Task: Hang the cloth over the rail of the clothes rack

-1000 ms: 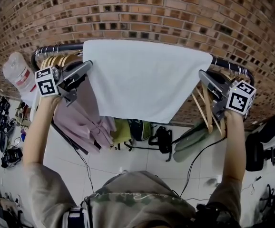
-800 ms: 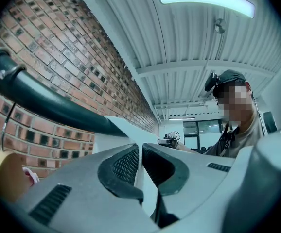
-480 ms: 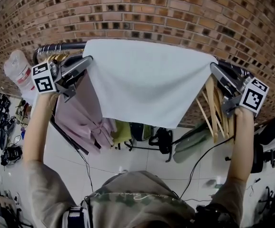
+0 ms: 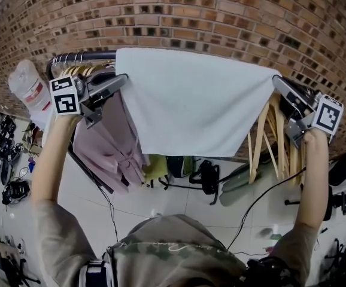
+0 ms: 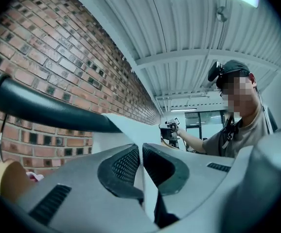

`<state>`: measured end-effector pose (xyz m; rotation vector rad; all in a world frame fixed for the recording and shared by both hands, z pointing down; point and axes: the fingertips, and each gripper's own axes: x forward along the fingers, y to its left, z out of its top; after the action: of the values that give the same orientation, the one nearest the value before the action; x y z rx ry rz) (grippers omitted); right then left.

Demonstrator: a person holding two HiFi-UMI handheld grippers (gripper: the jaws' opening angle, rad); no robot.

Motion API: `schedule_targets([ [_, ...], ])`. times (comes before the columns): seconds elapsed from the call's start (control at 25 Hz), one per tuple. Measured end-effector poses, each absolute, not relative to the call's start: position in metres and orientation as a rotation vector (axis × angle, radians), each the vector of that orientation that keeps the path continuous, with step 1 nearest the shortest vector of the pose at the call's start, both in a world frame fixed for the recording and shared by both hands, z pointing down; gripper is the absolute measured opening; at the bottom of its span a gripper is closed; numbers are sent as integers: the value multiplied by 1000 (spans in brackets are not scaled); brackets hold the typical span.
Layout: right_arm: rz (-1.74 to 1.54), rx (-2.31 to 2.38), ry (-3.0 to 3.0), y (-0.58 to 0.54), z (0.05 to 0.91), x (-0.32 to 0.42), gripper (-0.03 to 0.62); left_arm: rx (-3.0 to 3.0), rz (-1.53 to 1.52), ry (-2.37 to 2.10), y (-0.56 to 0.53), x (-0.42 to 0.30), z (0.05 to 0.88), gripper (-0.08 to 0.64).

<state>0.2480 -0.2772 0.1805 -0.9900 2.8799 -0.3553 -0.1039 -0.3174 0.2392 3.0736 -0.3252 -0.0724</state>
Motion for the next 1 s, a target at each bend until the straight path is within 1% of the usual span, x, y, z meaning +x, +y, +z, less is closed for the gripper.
schedule_targets([
  [0.28, -411, -999, 2887, -273, 194, 246, 21, 3057, -116, -283, -316, -105, 238, 20],
  [0.4, -387, -1013, 2874, -269, 192, 247, 28, 3055, -118, -285, -315, -104, 238, 20],
  [0.52, -366, -1011, 2885, -262, 191, 245, 118, 3050, -132, -284, -315, -105, 238, 20],
  [0.56, -349, -1016, 2892, -261, 190, 244, 130, 3049, -137, -282, -315, -106, 238, 20],
  [0.8, -322, -1078, 2890, -253, 199, 254, 130, 3057, -168, -299, -309, -110, 237, 20],
  [1.0, -184, -1111, 2901, -239, 190, 257, 130, 3056, -201, -300, -304, -114, 233, 20],
])
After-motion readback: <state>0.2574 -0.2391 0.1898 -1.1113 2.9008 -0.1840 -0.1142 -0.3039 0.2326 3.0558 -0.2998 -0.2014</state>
